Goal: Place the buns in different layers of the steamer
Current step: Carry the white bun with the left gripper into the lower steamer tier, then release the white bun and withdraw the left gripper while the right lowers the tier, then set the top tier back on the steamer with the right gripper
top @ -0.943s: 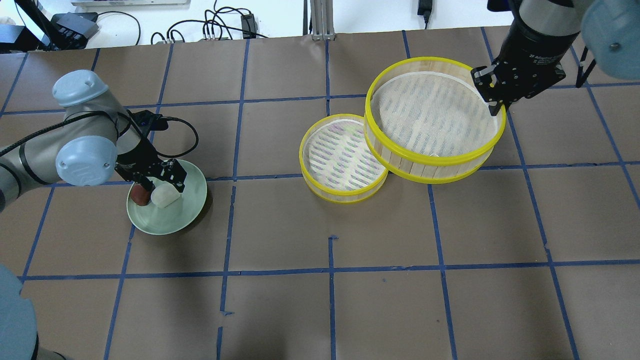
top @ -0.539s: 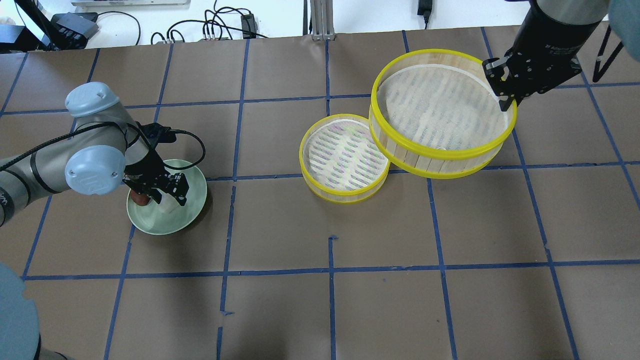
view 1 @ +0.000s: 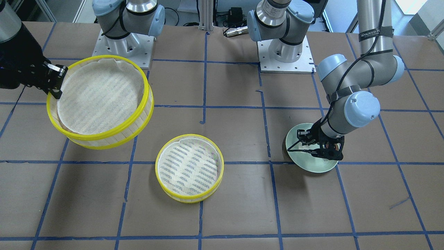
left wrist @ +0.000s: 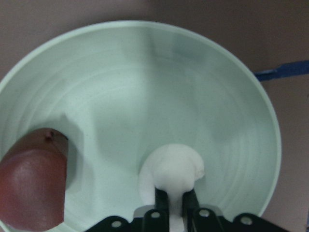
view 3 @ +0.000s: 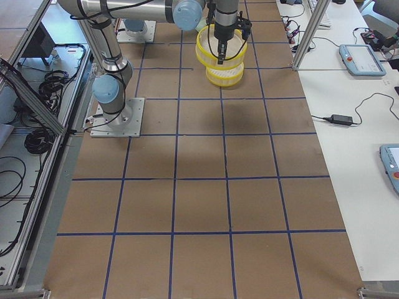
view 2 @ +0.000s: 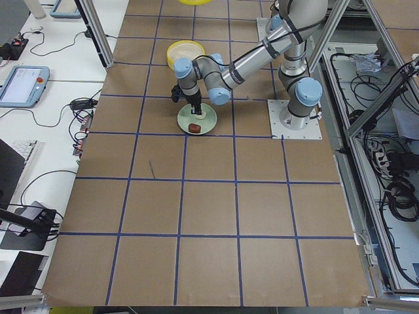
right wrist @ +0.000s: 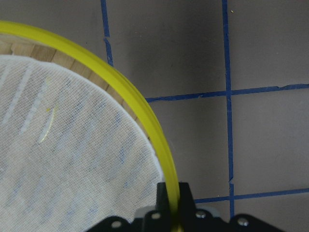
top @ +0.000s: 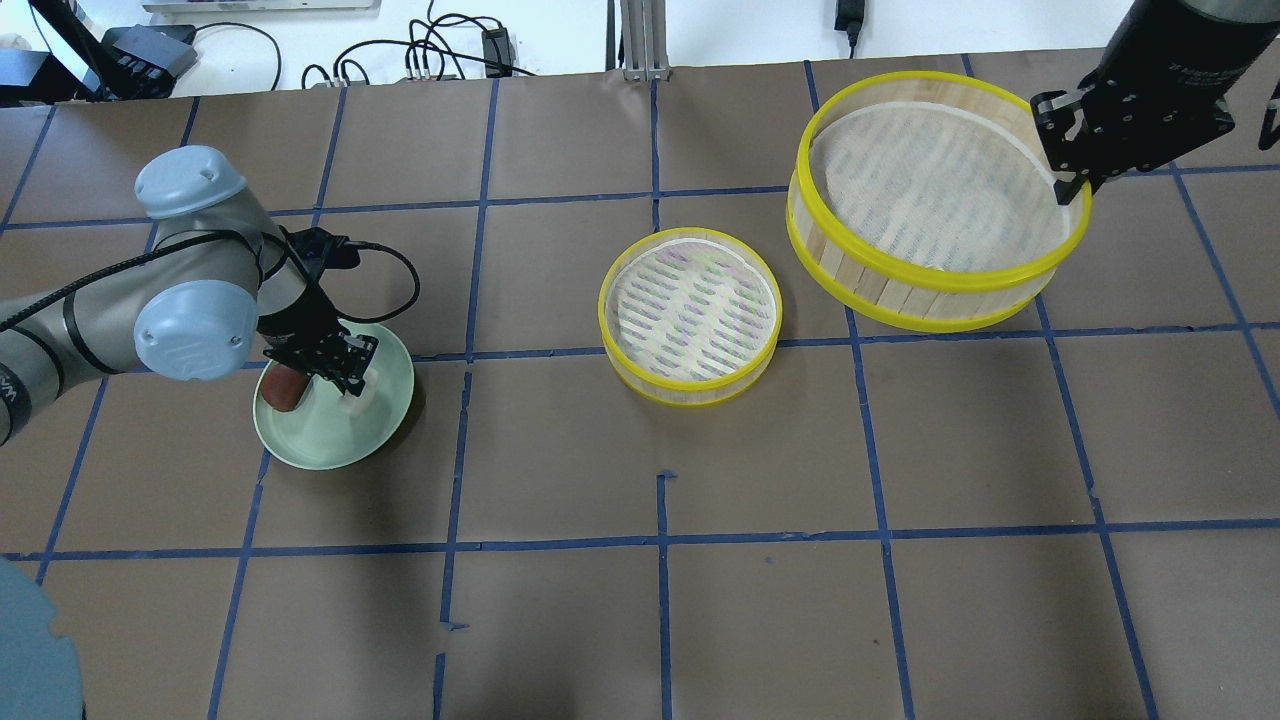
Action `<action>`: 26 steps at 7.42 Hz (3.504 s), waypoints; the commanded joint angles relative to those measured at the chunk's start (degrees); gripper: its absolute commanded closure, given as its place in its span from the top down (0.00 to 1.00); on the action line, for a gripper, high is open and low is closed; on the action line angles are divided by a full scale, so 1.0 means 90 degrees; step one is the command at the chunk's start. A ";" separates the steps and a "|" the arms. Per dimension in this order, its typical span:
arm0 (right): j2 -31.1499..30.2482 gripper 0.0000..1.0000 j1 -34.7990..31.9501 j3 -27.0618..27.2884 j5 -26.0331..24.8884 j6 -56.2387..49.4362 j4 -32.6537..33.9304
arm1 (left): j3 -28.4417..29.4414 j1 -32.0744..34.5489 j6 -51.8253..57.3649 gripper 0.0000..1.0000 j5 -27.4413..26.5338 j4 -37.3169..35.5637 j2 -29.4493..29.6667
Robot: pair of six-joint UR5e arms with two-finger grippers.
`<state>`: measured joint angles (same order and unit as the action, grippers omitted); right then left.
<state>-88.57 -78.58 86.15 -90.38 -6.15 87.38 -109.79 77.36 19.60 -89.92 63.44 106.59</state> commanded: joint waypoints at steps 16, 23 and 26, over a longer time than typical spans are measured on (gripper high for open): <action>-0.0109 0.10 0.0122 0.0173 0.0052 0.0600 0.0067 | 0.1633 0.1675 -0.3894 1.00 0.0841 -0.0371 0.0481; 0.1599 0.10 -0.2441 0.0757 -0.0377 0.3339 0.2620 | 0.0267 -0.0783 0.0349 1.00 0.0333 -0.0379 -0.0037; 0.1677 0.10 -0.2441 0.1139 -0.0339 0.3349 0.3006 | 0.0011 -0.0803 0.1179 0.98 0.0119 -0.0438 0.0041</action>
<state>-73.71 -100.50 95.12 -93.59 23.90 113.18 -108.90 70.30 27.00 -87.64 59.63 106.68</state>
